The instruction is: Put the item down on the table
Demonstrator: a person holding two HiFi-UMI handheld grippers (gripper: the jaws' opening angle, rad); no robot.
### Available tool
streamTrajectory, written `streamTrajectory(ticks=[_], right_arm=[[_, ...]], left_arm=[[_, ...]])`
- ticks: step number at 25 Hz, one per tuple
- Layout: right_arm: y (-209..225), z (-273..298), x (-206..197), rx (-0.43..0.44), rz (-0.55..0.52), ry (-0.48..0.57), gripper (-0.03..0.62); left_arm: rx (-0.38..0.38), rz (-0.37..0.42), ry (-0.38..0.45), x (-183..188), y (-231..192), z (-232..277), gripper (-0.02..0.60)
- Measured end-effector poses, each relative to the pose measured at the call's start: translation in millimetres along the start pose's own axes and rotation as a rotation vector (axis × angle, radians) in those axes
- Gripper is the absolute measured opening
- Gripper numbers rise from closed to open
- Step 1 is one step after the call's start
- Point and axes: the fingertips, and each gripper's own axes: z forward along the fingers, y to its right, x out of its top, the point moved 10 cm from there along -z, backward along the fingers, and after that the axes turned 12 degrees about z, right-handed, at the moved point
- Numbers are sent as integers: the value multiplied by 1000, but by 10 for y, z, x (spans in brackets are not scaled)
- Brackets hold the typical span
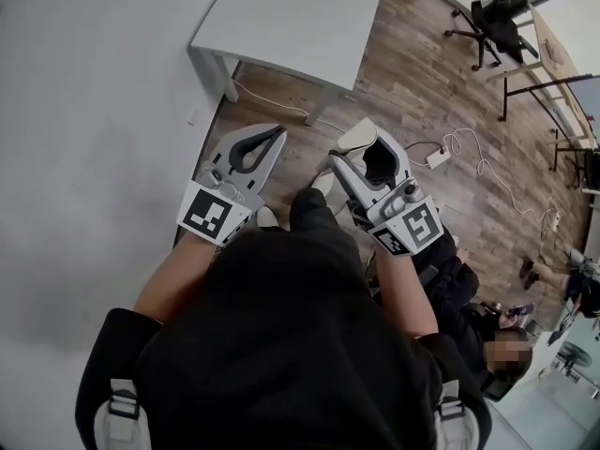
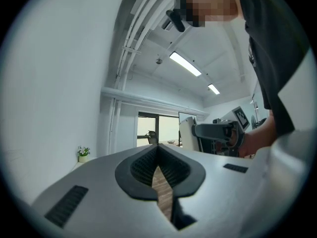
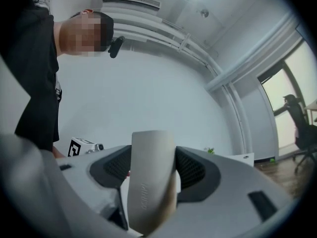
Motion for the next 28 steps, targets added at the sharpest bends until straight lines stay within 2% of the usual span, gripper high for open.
streamTrajectory(ticks=[7,11,17,28], right_arm=[[265,-53,-68,1,-23,1,282],[627,29,205,21,-10,-8,282],[1282,332,493,45,0,-23,282],[1872,282,325,92,-12,-27,282]], left_arm=[[-3,19,5,-97,46,236,-6],[7,24,-9,56,-53,651,-6],[19,23,-18,75,-382,1320,-6],[93,55,1,-230,-318,1650,-6]])
